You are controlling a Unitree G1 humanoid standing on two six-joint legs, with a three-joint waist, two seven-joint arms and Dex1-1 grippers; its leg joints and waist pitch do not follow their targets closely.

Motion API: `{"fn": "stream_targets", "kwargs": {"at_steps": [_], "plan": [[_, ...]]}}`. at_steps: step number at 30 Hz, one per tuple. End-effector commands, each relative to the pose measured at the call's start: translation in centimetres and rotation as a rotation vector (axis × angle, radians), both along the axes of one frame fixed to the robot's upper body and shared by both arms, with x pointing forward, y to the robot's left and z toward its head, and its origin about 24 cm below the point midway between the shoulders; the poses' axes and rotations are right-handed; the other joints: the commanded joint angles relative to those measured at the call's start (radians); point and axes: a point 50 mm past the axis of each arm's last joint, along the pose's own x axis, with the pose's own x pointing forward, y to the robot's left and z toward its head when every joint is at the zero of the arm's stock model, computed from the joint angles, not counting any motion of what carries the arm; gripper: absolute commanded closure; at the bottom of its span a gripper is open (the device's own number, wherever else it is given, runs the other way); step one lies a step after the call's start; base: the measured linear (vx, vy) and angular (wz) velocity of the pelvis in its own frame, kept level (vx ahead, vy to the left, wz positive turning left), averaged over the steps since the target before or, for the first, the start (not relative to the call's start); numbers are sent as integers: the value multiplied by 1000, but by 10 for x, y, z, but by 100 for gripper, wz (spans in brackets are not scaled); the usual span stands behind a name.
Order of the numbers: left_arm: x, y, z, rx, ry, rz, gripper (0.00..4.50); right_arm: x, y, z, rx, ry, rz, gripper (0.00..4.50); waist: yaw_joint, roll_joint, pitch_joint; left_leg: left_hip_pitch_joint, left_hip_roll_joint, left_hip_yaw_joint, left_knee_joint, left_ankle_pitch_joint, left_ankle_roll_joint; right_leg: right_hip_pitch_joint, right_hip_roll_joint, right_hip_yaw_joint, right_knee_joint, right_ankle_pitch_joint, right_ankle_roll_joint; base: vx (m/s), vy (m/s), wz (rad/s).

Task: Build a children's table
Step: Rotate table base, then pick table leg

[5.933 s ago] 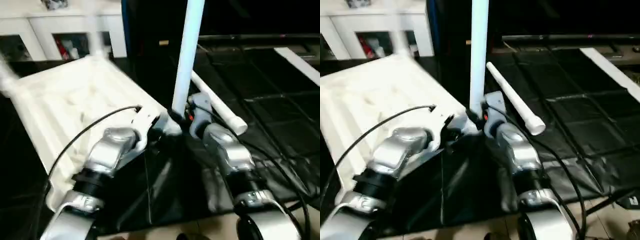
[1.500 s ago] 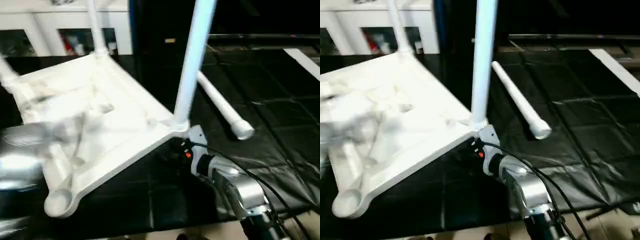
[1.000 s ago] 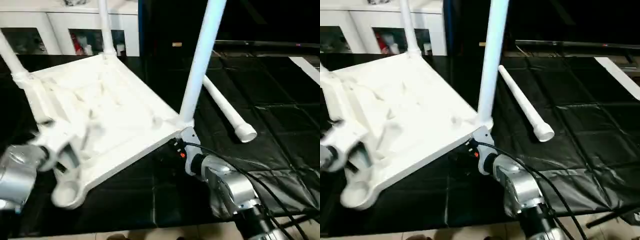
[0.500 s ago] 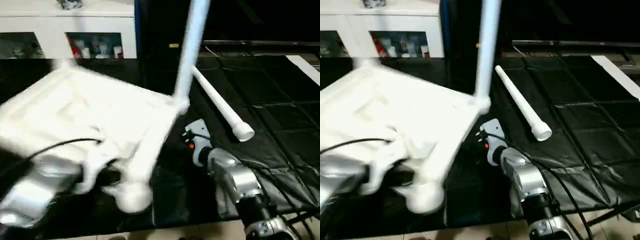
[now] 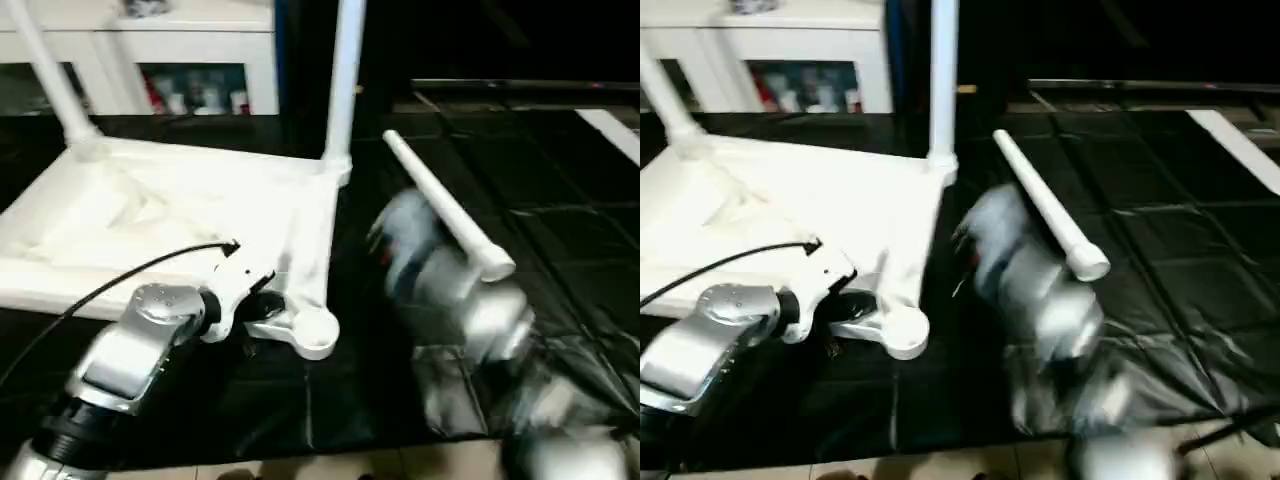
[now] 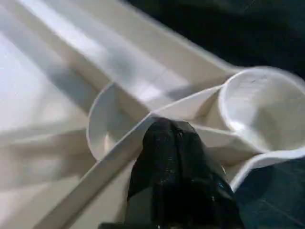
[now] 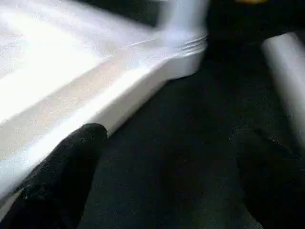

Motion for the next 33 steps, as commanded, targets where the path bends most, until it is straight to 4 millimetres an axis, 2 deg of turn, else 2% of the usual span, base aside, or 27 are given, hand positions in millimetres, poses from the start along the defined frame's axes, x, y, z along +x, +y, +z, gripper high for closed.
{"fn": "stream_targets", "kwargs": {"at_steps": [1, 2, 3, 4, 7, 9, 10, 11, 12, 14, 16, 20, 21, 22, 27, 28, 30, 33], "plan": [[1, 0, 11, -26, -36, -14, 445, 1, -5, -10, 1, 61, -10, 0, -2, 19, -68, 1, 24, -3, -58, -114, 2, 61, -63, 61, -58, -91, -214, 0, 0, 0], [1, 2, 18, -35, -40, -27, 445, 10, -13, -7, -47, 76, -32, 0, -3, 15, -69, -4, 23, -4, -57, -99, 11, 65, -64, 60, -55, -82, -217, 0, 0, 0], [0, 3, 20, -34, -37, -37, 428, 13, -17, -7, -70, 87, -45, 0, -3, 17, -70, -2, 25, -5, -57, -100, 11, 63, -67, 59, -54, -85, -227, 0, 0, 0], [-3, 4, 23, -33, -33, -57, 428, 16, -23, -8, -112, 109, -72, 0, -5, 9, -70, -7, 23, -4, -55, -87, 14, 67, -66, 59, -52, -79, -239, 0, 0, 0], [-9, 4, 30, -45, -17, -95, 399, 20, -37, -11, -192, 170, -142, 0, -4, 10, -67, -8, 22, -2, -52, -77, 19, 66, -65, 59, -50, -78, -251, 0, 0, 0], [-9, 4, 30, -45, -17, -97, 391, 20, -38, -11, -196, 174, -146, 0, -2, 11, -66, -9, 24, -1, -50, -70, 28, 66, -64, 59, -49, -70, -244, 0, 0, 0], [-15, 4, 33, -48, -11, -118, 376, 20, -49, -14, -238, 216, -188, 0, -3, 8, -67, -9, 25, -2, -51, -69, 31, 66, -65, 58, -47, -74, -247, 0, 0, 0], [-15, 4, 33, -48, -11, -118, 367, 20, -49, -14, -238, 216, -188, 0, -4, -2, -66, -9, 27, 0, -52, -71, 31, 65, -66, 58, -48, -82, -250, 0, 0, 0], [-17, 4, 34, -50, -8, -124, 367, 19, -53, -16, -250, 231, -211, 0, -2, 3, -64, -12, 26, -2, -52, -77, 30, 66, -67, 58, -49, -110, -244, 0, 0, 0], [-22, 5, 36, -53, 1, -134, 342, 17, -65, -20, -265, 272, -260, 0, -3, -1, -63, -11, 25, 2, -48, -75, 27, 61, -64, 59, -47, -103, -245, 0, 0, 0], [-23, 5, 36, -52, 2, -133, 327, 16, -67, -21, -260, 277, -271, 0, -2, 3, -62, -13, 26, 3, -46, -73, 31, 59, -64, 59, -46, -97, -241, 0, 0, 0], [-23, 5, 36, -49, 4, -130, 299, 15, -71, -23, -246, 283, -294, 0, -2, 3, -62, -17, 26, 2, -43, -83, 31, 56, -63, 59, -45, -109, -238, 0, 0, 0], [-22, 6, 36, -46, 5, -128, 288, 13, -75, -25, -235, 298, -305, 0, -3, 6, -61, -18, 27, 2, -43, -100, 27, 56, -64, 58, -46, -129, -235, 0, 0, 0], [-22, 6, 36, -45, 6, -129, 279, 13, -75, -25, -233, 301, -307, 0, -3, 4, -59, -18, 26, 2, -44, -124, 21, 55, -64, 58, -50, -164, -226, 0, 0, 0], [-22, 5, 37, -41, 10, -137, 239, 8, -79, -31, -161, 375, -302, 0, -2, 4, -60, -17, 26, 0, -43, -148, 13, 55, -65, 58, -53, -206, -210, 0, 0, 0], [-23, 4, 37, -39, 16, -147, 223, 6, -81, -31, -131, 403, -304, 29, -2, 5, -61, -17, 27, -1, -43, -147, 12, 54, -64, 57, -52, -207, -211, 0, 0, 0], [-23, 4, 37, -39, 19, -152, 207, 6, -82, -32, -125, 412, -305, 36, 0, 5, -63, -18, 27, -1, -42, -139, 14, 54, -64, 56, -50, -191, -217, 0, 0, 0], [-25, 3, 38, -42, 25, -163, 179, 3, -84, -33, -109, 446, -294, 70, 2, 5, -66, -20, 28, -1, -40, -118, 19, 57, -64, 56, -46, -163, -226, 0, 0, 0]]}}
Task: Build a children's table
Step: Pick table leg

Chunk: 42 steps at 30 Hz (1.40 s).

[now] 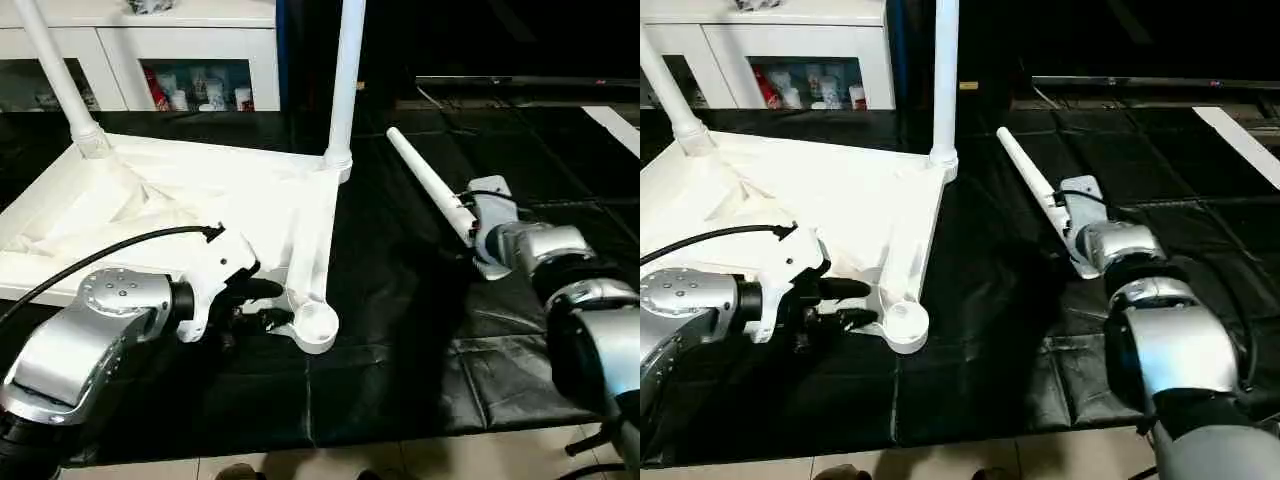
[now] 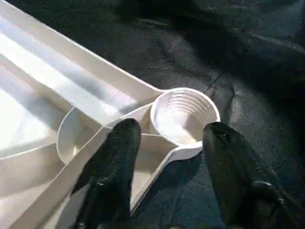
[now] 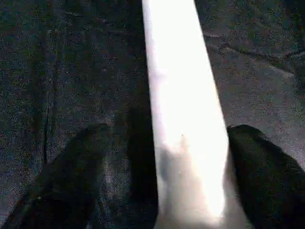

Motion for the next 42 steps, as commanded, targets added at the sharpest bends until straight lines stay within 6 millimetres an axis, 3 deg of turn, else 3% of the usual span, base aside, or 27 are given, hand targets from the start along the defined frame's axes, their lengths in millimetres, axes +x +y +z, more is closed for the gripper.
{"fn": "stream_targets", "kwargs": {"at_steps": [1, 11, 14, 20, 32, 34, 35, 36, 37, 39, 42], "plan": [[-3, -4, 3, 2, -5, -36, 165, -4, -4, -3, 28, 53, 1, 81, 4, 4, -74, -3, 25, -1, -57, -108, 22, 70, -63, 56, -62, -144, -233, 0, 0, 0], [-5, -5, 4, -7, 14, -56, 89, -13, -8, -11, 50, 139, 47, 164, 7, 2, -73, -2, 28, 0, -56, -144, 11, 68, -67, 54, -70, -224, -221, 0, 0, 0], [-5, -5, 4, -10, 13, -55, 72, -14, -10, -13, 47, 151, 49, 175, 7, 1, -75, -2, 29, -1, -56, -136, 9, 68, -66, 54, -69, -216, -219, 0, 0, 0], [-4, -6, 4, -10, 14, -60, 11, -17, -11, -16, 64, 158, 53, 244, 8, 1, -78, -4, 28, 0, -54, -117, 11, 71, -66, 54, -64, -188, -225, 0, 0, 0], [3, -13, 6, -58, -29, -28, 0, -16, -14, -13, 282, 71, -40, 259, 8, -5, -83, -3, 28, 1, -51, -111, 15, 73, -64, 54, -63, -166, -223, 0, 0, 0], [9, -16, 9, -104, -67, 15, 0, -10, -12, -4, 410, -19, -80, 259, 7, -7, -83, -3, 26, 3, -50, -115, 19, 74, -65, 54, -66, -167, -220, 0, 0, 0], [18, -22, 14, -171, -110, 80, 0, 0, -11, 12, 573, -192, -119, 259, 6, -9, -85, -4, 26, 5, -49, -118, 23, 75, -66, 56, -68, -159, -220, 0, 0, 0], [18, -22, 14, -171, -110, 80, 0, 0, -11, 12, 573, -192, -119, 260, 6, -9, -85, -4, 26, 5, -49, -118, 23, 75, -66, 56, -68, -159, -220, 0, 0, 0], [24, -26, 17, -222, -127, 127, 0, 6, -10, 28, 749, -374, -119, 260, 9, -4, -88, -4, 26, 4, -47, -117, 31, 72, -66, 54, -66, -149, -223, 0, 0, 0], [32, -32, 23, -294, -149, 179, 0, 7, -4, 38, 867, -506, -24, 260, 9, -6, -88, -7, 27, 3, -46, -117, 49, 77, -66, 51, -66, -141, -220, 0, 0, 0], [38, -39, 28, -359, -168, 219, 0, 6, 3, 43, 976, -556, 33, 261, 10, -7, -90, -6, 27, 2, -45, -79, 79, 77, -62, 49, -63, -101, -237, 0, 0, 0]]}}
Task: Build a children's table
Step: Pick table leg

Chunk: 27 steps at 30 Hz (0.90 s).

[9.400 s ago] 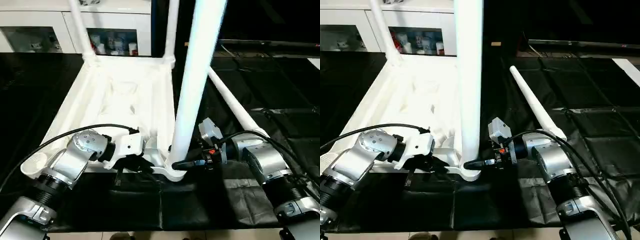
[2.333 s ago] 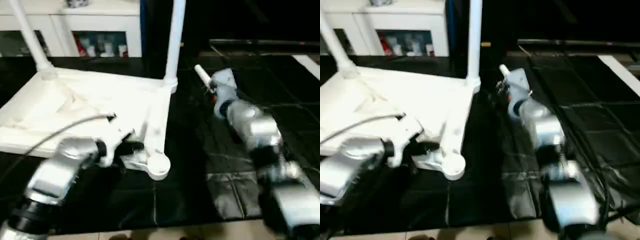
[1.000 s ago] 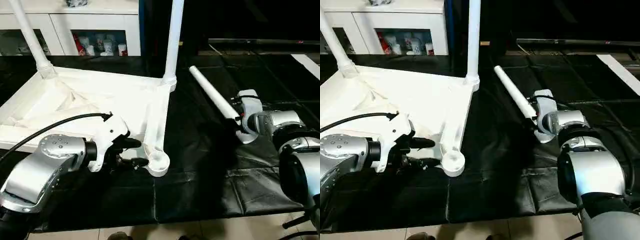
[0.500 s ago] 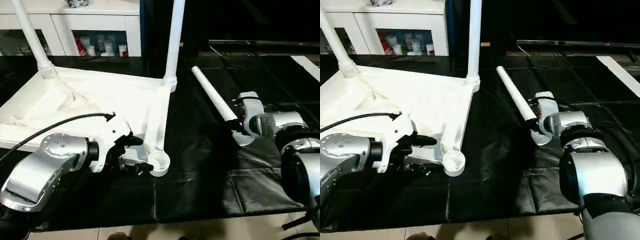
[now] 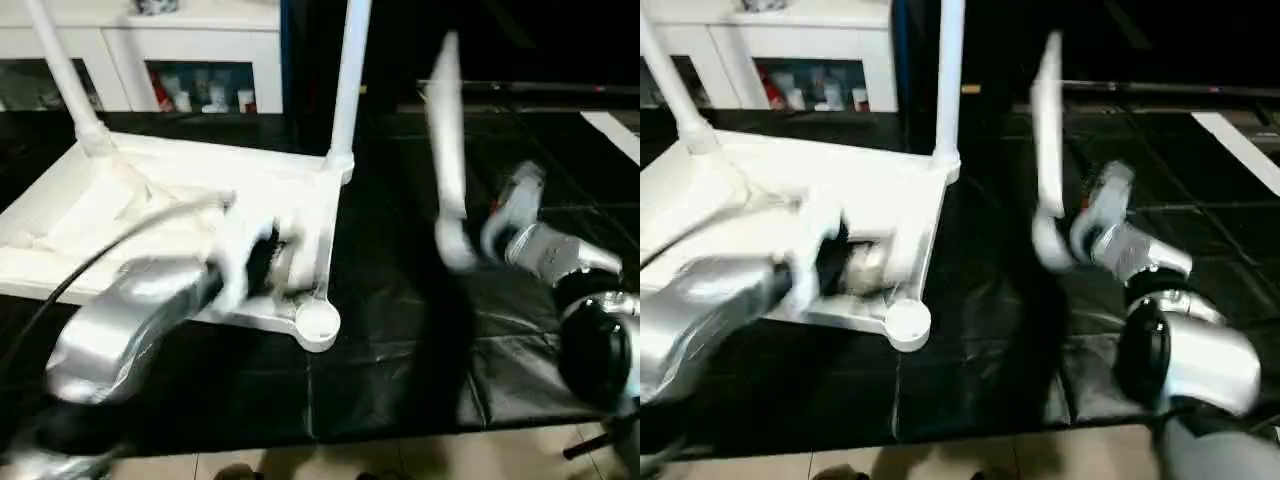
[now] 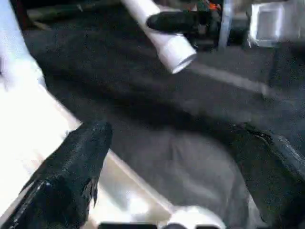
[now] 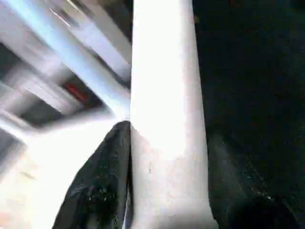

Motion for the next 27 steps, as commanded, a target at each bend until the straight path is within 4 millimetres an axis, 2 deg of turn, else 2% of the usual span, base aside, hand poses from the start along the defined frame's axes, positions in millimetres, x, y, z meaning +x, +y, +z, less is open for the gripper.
{"fn": "stream_targets", "kwargs": {"at_steps": [1, 3, 4, 5, 6, 7, 8, 9, 10, 11, 12, 15, 16, 22, 27], "plan": [[7, -1, 7, -53, -20, 60, 0, -3, 3, 9, 117, -111, 51, 261, 7, 3, -84, -5, 20, 2, -53, -74, 89, 77, -60, 52, -68, -95, -242, 0, 0, 0], [13, -6, 14, -119, -32, 88, 0, -9, 13, 11, 194, -174, 142, 261, 12, 3, -88, -3, 24, -1, -52, -60, 101, 79, -63, 51, -66, -78, -240, 0, 0, 0], [19, -14, 24, -222, -26, 113, 0, -22, 27, 14, 294, -260, 281, 261, 18, 0, -85, -6, 19, 2, -51, -34, 118, 84, -56, 53, -68, -35, -228, 0, 0, 0], [21, -18, 29, -281, -19, 116, 0, -31, 34, 16, 349, -298, 349, 261, 20, 1, -91, -4, 27, -2, -50, -29, 120, 83, -61, 52, -62, -22, -234, 0, 0, 0], [22, -21, 32, -311, -11, 117, 0, -35, 38, 17, 373, -312, 382, 261, 19, -4, -90, -6, 26, -2, -52, -22, 128, 85, -59, 50, -65, -19, -235, 0, 0, 0], [25, -25, 38, -366, -1, 114, 0, -42, 44, 17, 399, -328, 437, 261, 32, -4, -91, -2, 28, -1, -51, -22, 124, 81, -64, 49, -69, -53, -233, 0, 0, 0], [26, -29, 42, -407, 7, 109, 0, -47, 49, 17, 409, -337, 472, 261, 34, -6, -91, -2, 29, -2, -52, -27, 119, 79, -66, 48, -69, -71, -234, 0, 0, 0], [26, -29, 42, -407, 7, 109, 0, -47, 49, 17, 409, -337, 472, 262, 36, -7, -88, -3, 28, -1, -54, -40, 104, 77, -66, 47, -75, -117, -221, 0, 0, 0], [28, -33, 47, -466, 23, 101, 0, -54, 56, 16, 418, -340, 524, 262, 35, -10, -87, -2, 26, 0, -56, -56, 88, 76, -67, 48, -82, -171, -202, 0, 0, 0], [30, -40, 54, -553, 52, 83, 0, -62, 65, 14, 422, -338, 594, 262, 38, -9, -81, 1, 20, 4, -56, -70, 79, 74, -65, 50, -93, -215, -176, 0, 0, 0], [31, -42, 56, -581, 63, 76, 0, -65, 68, 13, 419, -336, 615, 262, 42, -7, -82, 3, 21, 4, -55, -72, 77, 74, -67, 52, -94, -221, -166, 0, 0, 0], [32, -50, 62, -657, 105, 52, 0, -78, 77, 13, 405, -321, 681, 262, 47, -11, -83, -3, 23, -2, -60, -62, 64, 75, -67, 50, -96, -249, -131, 0, 0, 0], [32, -53, 62, -662, 120, 44, 0, -83, 80, 13, 400, -315, 701, 262, 52, -11, -84, 1, 25, -3, -60, -53, 60, 72, -68, 51, -95, -239, -125, 0, 0, 0], [27, -59, 63, -733, 170, -12, 0, -92, 88, 10, 345, -288, 743, 262, 53, -11, -84, -3, 24, -4, -63, -54, 42, 74, -69, 50, -97, -236, -111, 0, 0, 0], [19, -59, 69, -807, 195, -95, 0, -99, 90, 13, 330, -286, 763, 262, 53, -12, -83, -3, 24, -4, -65, -54, 43, 74, -69, 50, -96, -221, -116, 0, 0, 0]]}}
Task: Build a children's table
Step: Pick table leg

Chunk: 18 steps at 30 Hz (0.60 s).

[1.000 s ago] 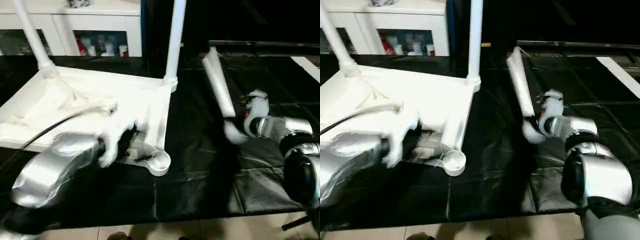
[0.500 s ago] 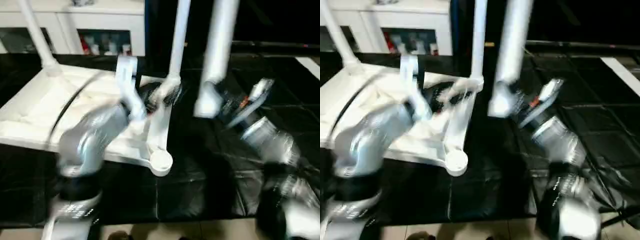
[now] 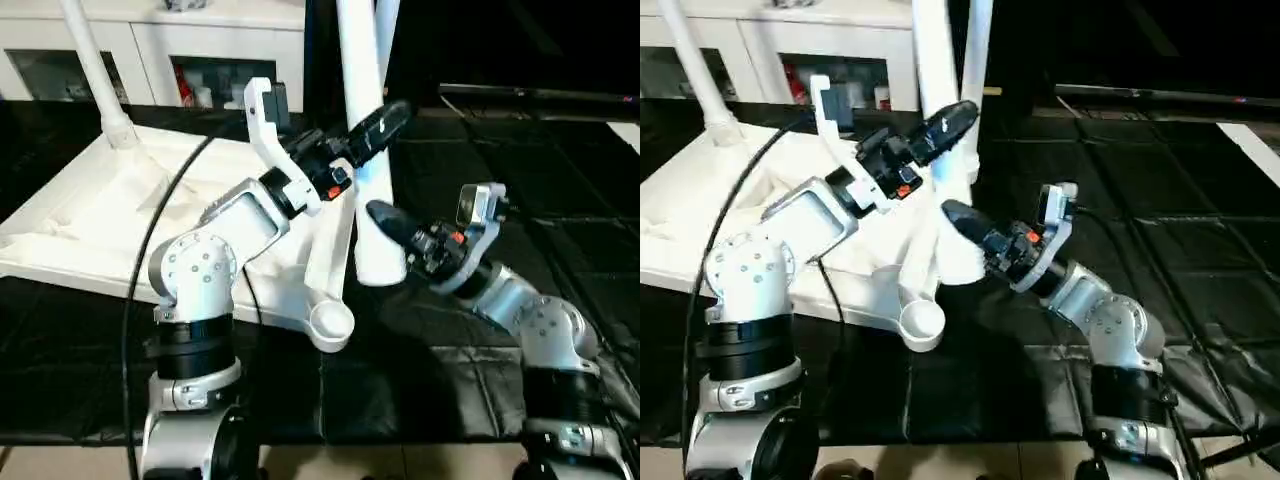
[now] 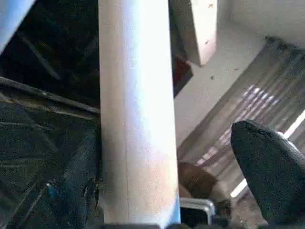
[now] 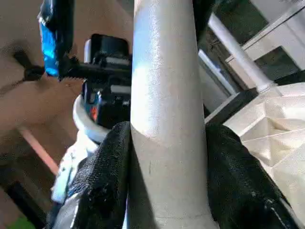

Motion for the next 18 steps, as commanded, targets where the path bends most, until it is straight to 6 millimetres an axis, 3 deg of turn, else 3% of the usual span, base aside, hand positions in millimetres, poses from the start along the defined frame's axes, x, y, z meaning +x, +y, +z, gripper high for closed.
{"fn": "stream_targets", "kwargs": {"at_steps": [1, 5, 9, 12, 15, 18], "plan": [[-7, -1, 5, -35, -22, -49, 17, -2, 1, 7, -12, -27, 3, 262, 2, -11, -82, -3, 20, -4, -63, -52, 40, 72, -70, 53, -83, -222, -124, 0, 0, 0], [-5, 0, 0, 60, -13, -4, 48, 2, 4, 7, -91, -50, -54, 262, 0, -10, -79, -1, 20, -4, -66, -58, 35, 70, -69, 54, -90, -258, -93, 0, 0, 0], [3, 3, -9, 210, 22, 140, 78, 12, 14, 7, -294, -136, -214, 262, -6, -7, -80, 2, 23, -6, -70, -58, 10, 67, -68, 54, -89, -250, -66, 0, 0, 0], [10, 5, -13, 305, 40, 290, 106, 13, 26, 9, -410, -212, -285, 262, -8, -8, -80, 4, 24, -6, -71, -69, 5, 67, -69, 55, -89, -239, -67, 0, 0, 0], [16, 3, -18, 294, 113, 407, 120, 17, 38, 6, -556, -277, -394, 262, -9, -6, -81, 1, 25, -7, -70, -60, 7, 68, -69, 57, -82, -190, -87, 0, 0, 0], [18, -1, -23, 277, 162, 474, 149, 19, 49, 3, -636, -341, -471, 262, -12, -8, -79, 0, 21, -4, -68, -62, 6, 67, -68, 58, -85, -180, -87, 0, 0, 0]]}}
